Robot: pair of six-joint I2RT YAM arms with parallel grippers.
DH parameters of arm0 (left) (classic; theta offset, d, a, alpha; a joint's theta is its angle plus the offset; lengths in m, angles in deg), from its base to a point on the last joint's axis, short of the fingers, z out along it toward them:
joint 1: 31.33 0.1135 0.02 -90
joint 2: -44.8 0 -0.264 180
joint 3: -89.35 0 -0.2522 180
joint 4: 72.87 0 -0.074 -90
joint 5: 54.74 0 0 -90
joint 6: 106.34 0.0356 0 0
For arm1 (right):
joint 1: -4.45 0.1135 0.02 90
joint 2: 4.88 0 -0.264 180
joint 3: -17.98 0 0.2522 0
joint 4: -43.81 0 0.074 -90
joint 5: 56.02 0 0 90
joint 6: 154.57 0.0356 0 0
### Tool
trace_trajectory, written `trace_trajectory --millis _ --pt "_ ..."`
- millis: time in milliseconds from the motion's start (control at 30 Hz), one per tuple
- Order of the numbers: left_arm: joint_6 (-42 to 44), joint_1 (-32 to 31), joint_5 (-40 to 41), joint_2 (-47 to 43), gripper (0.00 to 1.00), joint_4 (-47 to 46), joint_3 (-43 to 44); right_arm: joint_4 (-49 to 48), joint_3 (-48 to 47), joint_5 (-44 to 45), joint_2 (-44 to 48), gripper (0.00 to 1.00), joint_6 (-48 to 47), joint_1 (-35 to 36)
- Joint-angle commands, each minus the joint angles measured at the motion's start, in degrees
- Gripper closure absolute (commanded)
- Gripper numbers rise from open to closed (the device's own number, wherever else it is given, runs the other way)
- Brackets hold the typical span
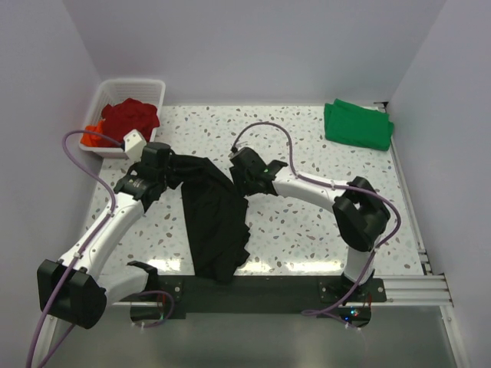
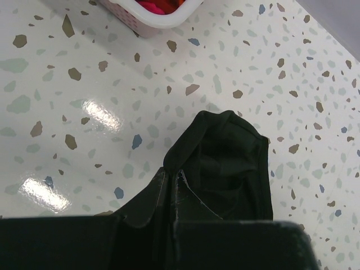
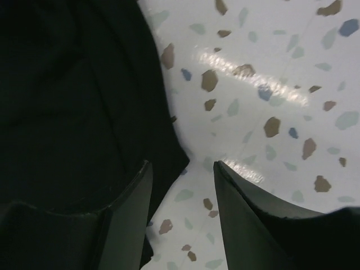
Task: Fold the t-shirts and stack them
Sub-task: Flatten the tshirt out
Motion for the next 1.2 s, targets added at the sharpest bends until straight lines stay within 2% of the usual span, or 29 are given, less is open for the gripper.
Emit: trace_trajectory --millis 0,267,433,733,833,967,1167 --pt "-0.6 0.2 1.9 -0.2 1.00 -0.3 2.2 -1.7 3.5 -5.7 2.4 0.49 2.6 2.1" --pt "-0.8 0.4 0.8 1.2 1.00 -1.0 1.9 -4.7 14.1 -8.3 8.5 0.49 6.5 7.7" --pt "-1.0 0.4 0.6 1.2 1.00 -1.3 1.5 -7.0 16.5 -9.3 12.5 0.49 6.3 10.5" --pt "-1.3 0.5 0.0 1.0 1.00 -1.3 0.8 -8.7 18.5 -9.6 11.2 0.50 7.4 12.8" --pt "-1.2 0.5 -0.1 0.8 1.00 -1.3 0.7 -8.8 19.6 -7.9 11.0 0.47 7.5 12.9" --pt "-1.0 0.4 -0.3 0.9 1.00 -1.5 0.6 -8.6 20.3 -5.2 11.5 0.34 7.2 12.9" --pt "-1.0 0.4 -0.7 1.0 1.00 -1.7 0.2 -10.0 20.6 -6.7 10.5 0.34 7.1 12.9"
